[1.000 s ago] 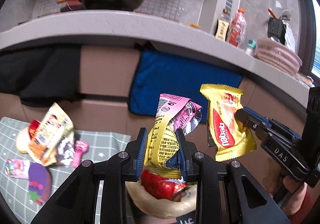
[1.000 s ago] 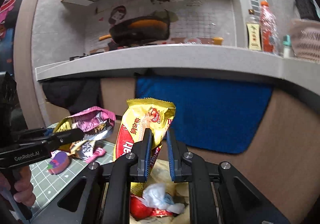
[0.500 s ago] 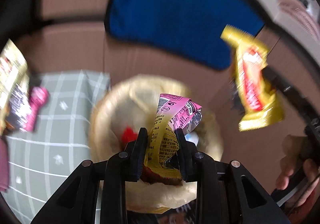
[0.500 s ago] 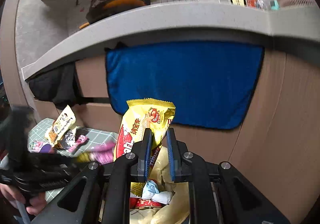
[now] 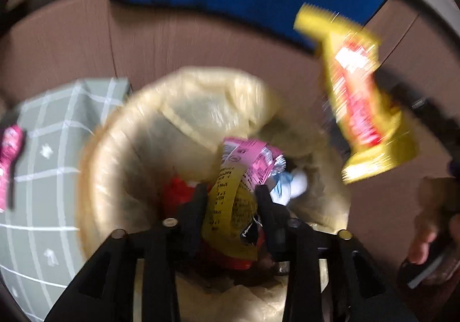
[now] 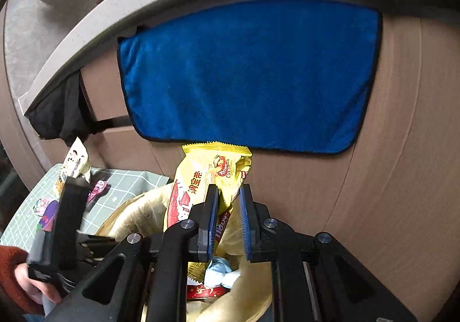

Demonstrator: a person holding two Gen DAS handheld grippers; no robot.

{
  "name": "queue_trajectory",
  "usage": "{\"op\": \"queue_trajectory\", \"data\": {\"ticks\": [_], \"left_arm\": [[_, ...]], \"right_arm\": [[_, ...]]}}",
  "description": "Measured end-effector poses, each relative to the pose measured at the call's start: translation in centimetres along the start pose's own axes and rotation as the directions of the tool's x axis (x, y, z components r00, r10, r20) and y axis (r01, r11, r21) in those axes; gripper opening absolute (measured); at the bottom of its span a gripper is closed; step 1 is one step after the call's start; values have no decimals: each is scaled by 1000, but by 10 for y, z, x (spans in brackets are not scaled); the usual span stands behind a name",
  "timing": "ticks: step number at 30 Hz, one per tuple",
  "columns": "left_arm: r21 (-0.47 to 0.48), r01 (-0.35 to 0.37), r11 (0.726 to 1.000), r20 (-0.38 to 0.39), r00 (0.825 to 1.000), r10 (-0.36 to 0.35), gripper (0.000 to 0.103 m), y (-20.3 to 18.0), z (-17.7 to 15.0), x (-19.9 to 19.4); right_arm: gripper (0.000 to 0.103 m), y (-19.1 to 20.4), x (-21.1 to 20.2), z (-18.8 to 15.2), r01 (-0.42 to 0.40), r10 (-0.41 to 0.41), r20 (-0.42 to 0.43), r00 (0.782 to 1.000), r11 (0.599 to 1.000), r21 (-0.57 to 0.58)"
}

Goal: Collect trash
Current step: 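Carry both wrappers over the yellow bin and open both grippers, then move both open grippers back over the items on the mat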

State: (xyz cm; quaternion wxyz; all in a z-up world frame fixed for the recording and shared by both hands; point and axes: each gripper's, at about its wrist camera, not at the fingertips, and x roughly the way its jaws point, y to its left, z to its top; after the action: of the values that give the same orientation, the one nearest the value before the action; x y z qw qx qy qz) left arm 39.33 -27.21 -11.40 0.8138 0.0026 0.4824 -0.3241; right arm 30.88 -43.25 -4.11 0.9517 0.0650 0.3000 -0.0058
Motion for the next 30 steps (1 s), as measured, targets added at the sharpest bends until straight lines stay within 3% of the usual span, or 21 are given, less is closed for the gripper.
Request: {"op": "queue_trajectory", "data": {"ticks": [6, 11, 14, 18, 23, 30], "left_arm": [[-52, 56, 997, 65, 996, -53, 50, 17, -2, -44], [-95, -33, 995, 171, 984, 49, 50, 30, -15, -92], [-102, -115, 988, 205, 970, 134, 50, 36, -17, -116], [-137, -143, 980, 234, 957, 172, 50, 52, -24, -146], [-149, -190, 970, 272, 936, 225, 50, 62, -41, -181], [-168, -180, 969, 289, 931, 222, 50, 74, -48, -191]], "right_arm": [[13, 19, 28, -13, -47, 45, -78, 996, 999, -17], [13, 40, 55, -34, -81, 71, -176, 982, 995, -49], [13, 52, 79, -48, -96, 75, -274, 959, 993, -64], [13, 61, 97, -58, -80, 45, -344, 938, 993, -88], [15, 62, 95, -57, -55, 27, -346, 938, 996, -71], [28, 54, 63, -48, -16, 9, -298, 955, 1000, -23]]}}
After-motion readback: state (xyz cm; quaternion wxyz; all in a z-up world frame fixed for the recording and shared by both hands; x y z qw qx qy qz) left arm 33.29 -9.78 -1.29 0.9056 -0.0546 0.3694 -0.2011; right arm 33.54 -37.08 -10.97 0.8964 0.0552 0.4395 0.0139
